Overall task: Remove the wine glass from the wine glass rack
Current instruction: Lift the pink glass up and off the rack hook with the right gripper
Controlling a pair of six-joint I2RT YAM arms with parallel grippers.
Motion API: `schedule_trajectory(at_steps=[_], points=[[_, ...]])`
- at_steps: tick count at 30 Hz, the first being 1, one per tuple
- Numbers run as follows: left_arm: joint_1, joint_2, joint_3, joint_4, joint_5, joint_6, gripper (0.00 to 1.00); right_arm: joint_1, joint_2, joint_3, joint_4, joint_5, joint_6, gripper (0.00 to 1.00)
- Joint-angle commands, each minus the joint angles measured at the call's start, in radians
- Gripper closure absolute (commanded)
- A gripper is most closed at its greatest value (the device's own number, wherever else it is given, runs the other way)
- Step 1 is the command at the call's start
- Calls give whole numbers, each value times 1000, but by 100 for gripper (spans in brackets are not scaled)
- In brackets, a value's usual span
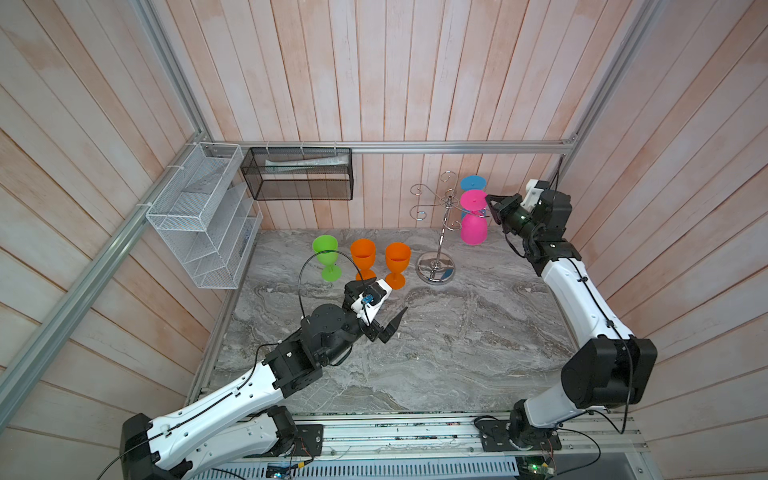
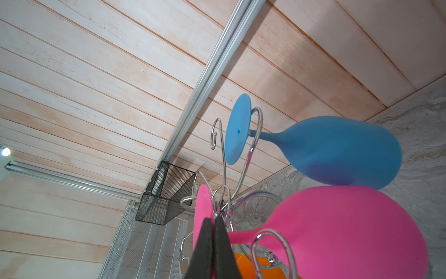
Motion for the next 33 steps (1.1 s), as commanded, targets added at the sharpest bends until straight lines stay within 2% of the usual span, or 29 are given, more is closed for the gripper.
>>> schedule_trajectory(at_steps=[1,20,27,33], points=[[-3,-11,-11,5,-17,9,0,-1,27,46,4,16,-22,100],[-3,-1,-14,6,-18,10,0,-111,19,35,24,-5,-13,100],[-3,5,-13,5,-13,6,0,-149,-110,-77,35,25,-23,100],[-4,3,-10,4,-9,1,0,-157,-323,-264,27,81,-46,100]])
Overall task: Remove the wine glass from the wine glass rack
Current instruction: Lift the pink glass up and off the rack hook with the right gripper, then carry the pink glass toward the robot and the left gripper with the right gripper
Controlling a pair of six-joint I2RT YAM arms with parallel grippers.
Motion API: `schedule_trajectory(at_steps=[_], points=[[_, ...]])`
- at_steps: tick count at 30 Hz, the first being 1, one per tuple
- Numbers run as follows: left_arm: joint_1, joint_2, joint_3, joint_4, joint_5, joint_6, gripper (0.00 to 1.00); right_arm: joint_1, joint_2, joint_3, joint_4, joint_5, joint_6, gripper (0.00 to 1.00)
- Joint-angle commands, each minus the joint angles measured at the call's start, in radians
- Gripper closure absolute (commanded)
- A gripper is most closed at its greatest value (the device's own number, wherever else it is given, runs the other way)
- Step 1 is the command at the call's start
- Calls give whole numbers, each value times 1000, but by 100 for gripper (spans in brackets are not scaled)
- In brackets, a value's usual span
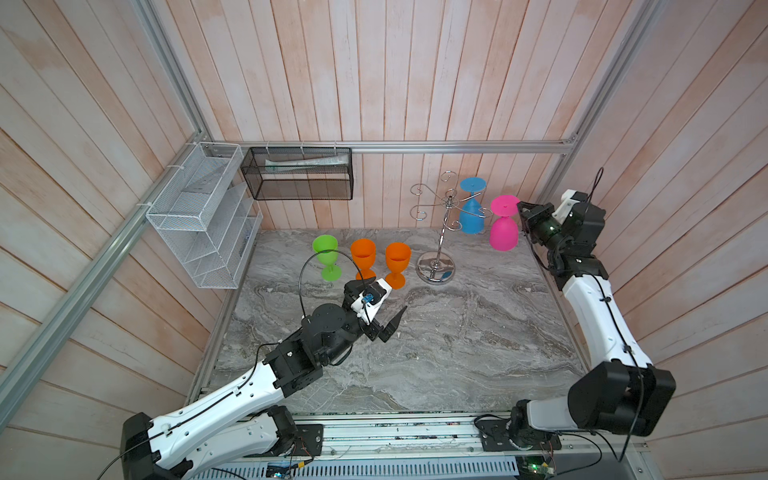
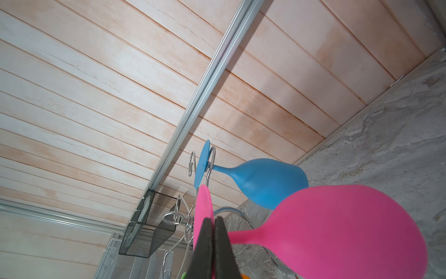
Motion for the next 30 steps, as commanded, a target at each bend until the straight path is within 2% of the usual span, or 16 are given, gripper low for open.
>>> schedule_trajectory(at_steps=[1,5,8,16,22,30], points=[[-4,-2,-11,3,3,0,0,-2,-127,-90,24,44,-24,100],[-4,-11,-10,-1,6,-8,0,16,-299,-224,-18,75,-39,100],[-20,-21,-12,-5,4,-12,0,75,-420,-315,-70,135,-59,100],[-39,0,-8,-9,-7,-15,0,405,-645,-486,-217,390,-80,100],[-39,16,-8,-8,-38,5,0,651,-701,-556,-287,510,-49,100],[-39,52,37,-33,-104,35,0,917,-664,-512,-333,690,-68,100]])
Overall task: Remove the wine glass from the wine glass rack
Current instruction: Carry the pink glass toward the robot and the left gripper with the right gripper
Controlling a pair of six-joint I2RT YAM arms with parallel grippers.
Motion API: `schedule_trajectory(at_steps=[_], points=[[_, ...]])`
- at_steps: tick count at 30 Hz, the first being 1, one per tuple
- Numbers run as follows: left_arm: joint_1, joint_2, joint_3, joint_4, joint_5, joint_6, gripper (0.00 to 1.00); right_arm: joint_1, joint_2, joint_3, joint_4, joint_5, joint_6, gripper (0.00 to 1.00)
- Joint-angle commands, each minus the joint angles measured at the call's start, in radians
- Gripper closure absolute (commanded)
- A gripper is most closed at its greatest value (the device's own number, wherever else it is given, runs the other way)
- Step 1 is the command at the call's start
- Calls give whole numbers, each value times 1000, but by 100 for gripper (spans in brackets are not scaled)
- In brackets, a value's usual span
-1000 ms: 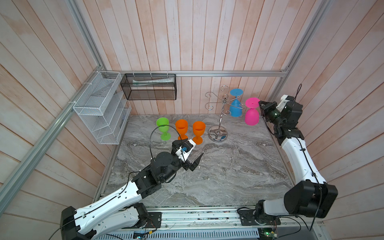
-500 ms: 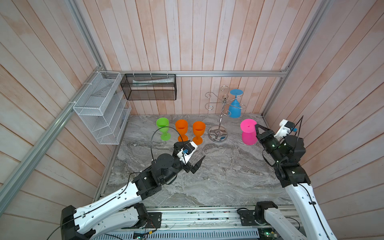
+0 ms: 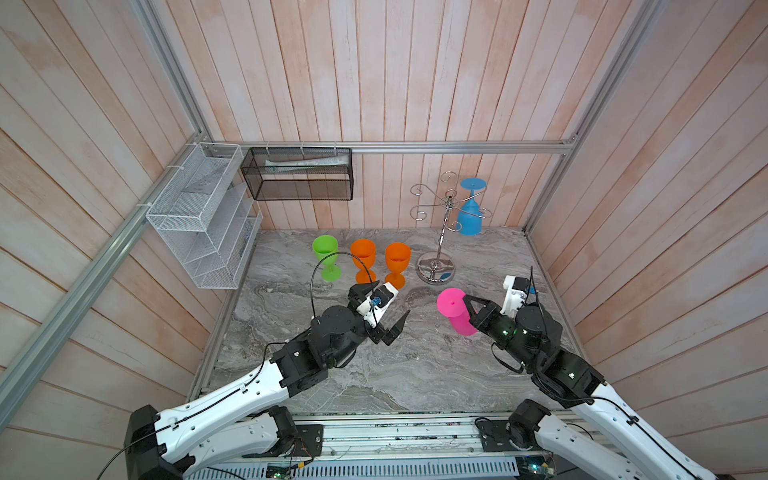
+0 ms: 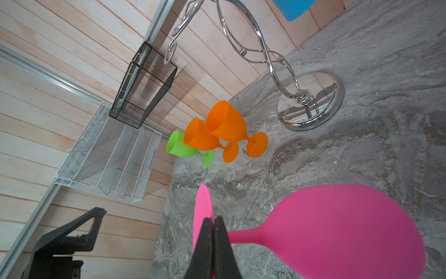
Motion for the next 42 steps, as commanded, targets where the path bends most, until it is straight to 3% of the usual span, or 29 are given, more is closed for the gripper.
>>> schedule_trajectory(at_steps=[1,11,22,31,42], points=[[-4,13,45,-22,-52,23,0,71,26,48,-21,125,-33,100],[-5,28,120,-108,-79,-63,0,263,130,59,28,269,-180,100],[-5,-75,145,-402,-114,-424,2,357,214,7,162,297,-363,100],[-5,-160,109,-507,-98,-753,6,393,203,-37,232,314,-527,100],[-5,-93,188,-606,7,-979,8,440,166,-89,311,327,-718,100]])
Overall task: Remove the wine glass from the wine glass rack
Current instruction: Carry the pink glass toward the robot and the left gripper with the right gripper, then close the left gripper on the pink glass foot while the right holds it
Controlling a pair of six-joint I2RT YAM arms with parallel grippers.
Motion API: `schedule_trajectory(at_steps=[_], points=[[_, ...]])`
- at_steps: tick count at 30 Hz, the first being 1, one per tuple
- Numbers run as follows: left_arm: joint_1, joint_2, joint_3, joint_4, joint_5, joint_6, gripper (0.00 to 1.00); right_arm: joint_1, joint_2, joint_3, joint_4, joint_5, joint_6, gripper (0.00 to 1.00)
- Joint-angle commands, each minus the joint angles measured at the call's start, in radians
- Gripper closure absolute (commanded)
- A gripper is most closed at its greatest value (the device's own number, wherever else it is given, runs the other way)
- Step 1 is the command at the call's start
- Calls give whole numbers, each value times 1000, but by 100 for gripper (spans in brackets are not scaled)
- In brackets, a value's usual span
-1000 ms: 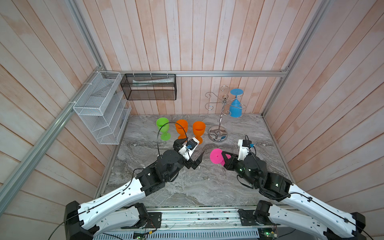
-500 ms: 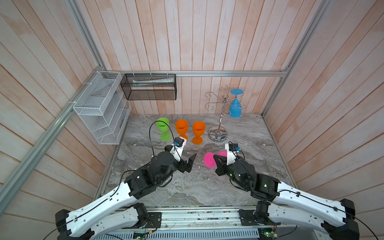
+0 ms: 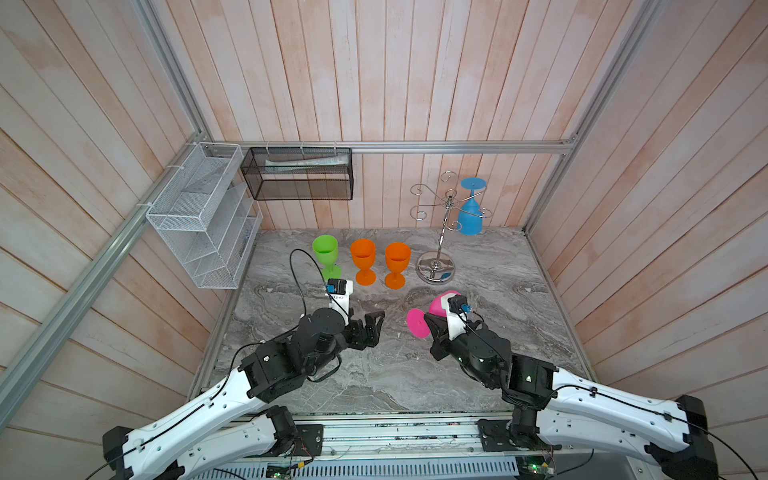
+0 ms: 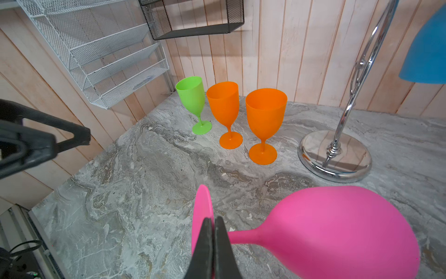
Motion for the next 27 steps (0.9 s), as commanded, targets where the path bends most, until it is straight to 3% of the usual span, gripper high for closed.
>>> schedule_trajectory(at_steps=[1,7,11,14,22,27], points=[[-6,24,62,-56,63,-117,9,14,-27,-18,57,33,-88,100],[-5,69,97,-89,126,-176,12,15,-47,-14,69,32,-72,100],[-6,67,79,-75,135,-130,12,15,-36,19,44,43,-26,100],[-8,53,67,-36,130,47,10,-22,-15,83,-28,9,67,100],[-19,40,-5,180,23,553,10,-253,28,220,-190,-285,329,100],[-113,92,-62,325,-134,872,10,-369,8,224,-183,-439,430,100]])
